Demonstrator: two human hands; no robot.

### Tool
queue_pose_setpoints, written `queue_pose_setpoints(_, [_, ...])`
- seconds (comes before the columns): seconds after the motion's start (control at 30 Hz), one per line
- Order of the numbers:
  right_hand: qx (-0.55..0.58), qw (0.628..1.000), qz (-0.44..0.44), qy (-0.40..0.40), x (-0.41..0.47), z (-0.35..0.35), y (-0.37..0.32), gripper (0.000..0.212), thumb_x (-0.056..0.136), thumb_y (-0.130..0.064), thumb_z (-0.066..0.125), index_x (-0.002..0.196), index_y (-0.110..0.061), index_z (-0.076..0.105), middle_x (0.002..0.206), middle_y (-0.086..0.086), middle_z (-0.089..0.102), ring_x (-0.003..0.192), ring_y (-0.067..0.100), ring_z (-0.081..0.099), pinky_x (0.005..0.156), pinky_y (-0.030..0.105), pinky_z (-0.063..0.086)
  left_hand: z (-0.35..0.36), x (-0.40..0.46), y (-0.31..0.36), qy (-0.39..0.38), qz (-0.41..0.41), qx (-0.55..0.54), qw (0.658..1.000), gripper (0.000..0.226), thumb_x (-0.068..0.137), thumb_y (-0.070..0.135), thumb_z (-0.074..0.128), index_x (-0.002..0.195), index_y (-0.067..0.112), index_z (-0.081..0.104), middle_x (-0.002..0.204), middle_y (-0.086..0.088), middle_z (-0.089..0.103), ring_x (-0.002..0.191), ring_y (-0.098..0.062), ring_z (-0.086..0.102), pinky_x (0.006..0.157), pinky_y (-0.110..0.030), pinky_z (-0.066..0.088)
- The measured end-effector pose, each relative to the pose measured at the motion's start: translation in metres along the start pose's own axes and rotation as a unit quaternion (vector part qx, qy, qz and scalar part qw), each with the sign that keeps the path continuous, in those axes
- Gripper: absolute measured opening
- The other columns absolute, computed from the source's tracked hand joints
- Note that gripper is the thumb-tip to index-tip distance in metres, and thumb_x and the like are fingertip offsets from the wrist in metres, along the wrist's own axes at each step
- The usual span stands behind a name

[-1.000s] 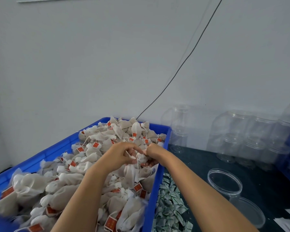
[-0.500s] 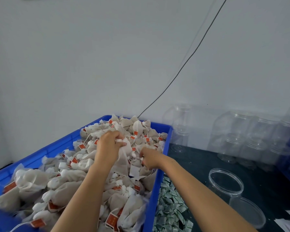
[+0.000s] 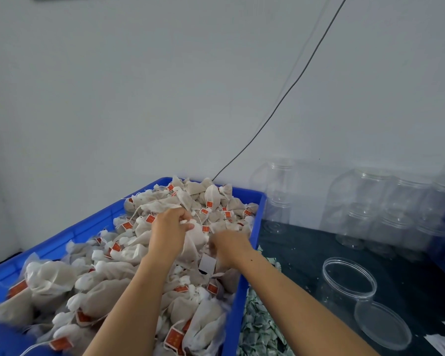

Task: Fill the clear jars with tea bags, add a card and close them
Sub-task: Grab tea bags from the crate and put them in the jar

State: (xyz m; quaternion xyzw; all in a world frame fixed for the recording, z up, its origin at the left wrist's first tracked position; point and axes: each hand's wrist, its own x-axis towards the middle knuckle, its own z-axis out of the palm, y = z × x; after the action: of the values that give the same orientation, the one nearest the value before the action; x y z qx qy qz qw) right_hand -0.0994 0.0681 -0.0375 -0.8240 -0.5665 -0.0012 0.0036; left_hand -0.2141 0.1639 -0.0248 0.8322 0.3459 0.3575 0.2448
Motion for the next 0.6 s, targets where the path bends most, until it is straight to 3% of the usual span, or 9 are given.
queue_pose_setpoints(0.07, [-0.089,0.995,0.045,0.013,0.004,-0.003,0.012,0.020,0.093,-0.009,0.054,0.113,-0.009,0.058,0.111,0.009,0.063,0.103,0.024,0.060,0.090,0.035,0.044,0.001,-0.001,0.002,-0.003,-0.006,0.004,1.000,0.018,0.086,0.012,0.071,0.103,0.010,0.069,0.104,-0.002,0.067,0.095,-0.016,0.060,0.078,-0.021,0.037])
queue_pose_setpoints(0.17, [-0.178,0.977,0.070,-0.098,0.014,-0.001,0.021,0.027,0.094,-0.018,0.056,0.120,-0.011,0.058,0.121,0.009,0.060,0.115,0.026,0.055,0.100,0.038,0.038,0.003,-0.001,0.004,-0.010,0.000,0.002,1.000,0.015,0.087,0.013,0.069,0.101,0.010,0.067,0.106,-0.003,0.067,0.092,-0.014,0.057,0.079,-0.022,0.038])
queue_pose_setpoints(0.3, [-0.251,0.954,0.073,-0.149,0.032,0.012,0.021,0.035,0.094,-0.022,0.056,0.128,-0.014,0.054,0.129,0.009,0.057,0.122,0.029,0.050,0.110,0.045,0.032,0.004,-0.002,0.002,-0.014,0.013,-0.011,1.000,0.009,0.088,0.011,0.068,0.096,0.011,0.066,0.100,0.000,0.064,0.090,-0.011,0.054,0.079,-0.022,0.037])
queue_pose_setpoints(0.47, [-0.230,0.953,0.053,-0.188,0.039,0.015,0.022,0.036,0.091,-0.020,0.059,0.125,-0.011,0.055,0.129,0.012,0.056,0.122,0.032,0.049,0.110,0.051,0.030,0.007,-0.004,0.003,-0.019,0.025,-0.022,0.999,0.007,0.087,0.010,0.069,0.093,0.011,0.065,0.093,0.001,0.063,0.089,-0.015,0.058,0.071,-0.017,0.038])
queue_pose_setpoints(0.6, [-0.084,0.991,0.030,-0.099,0.036,0.009,0.022,0.028,0.089,-0.010,0.060,0.117,-0.007,0.059,0.114,0.012,0.062,0.106,0.028,0.060,0.097,0.040,0.045,0.009,-0.004,0.001,-0.030,0.016,-0.029,0.999,0.013,0.086,0.007,0.070,0.086,0.017,0.061,0.090,0.003,0.060,0.078,-0.005,0.056,0.057,-0.007,0.038])
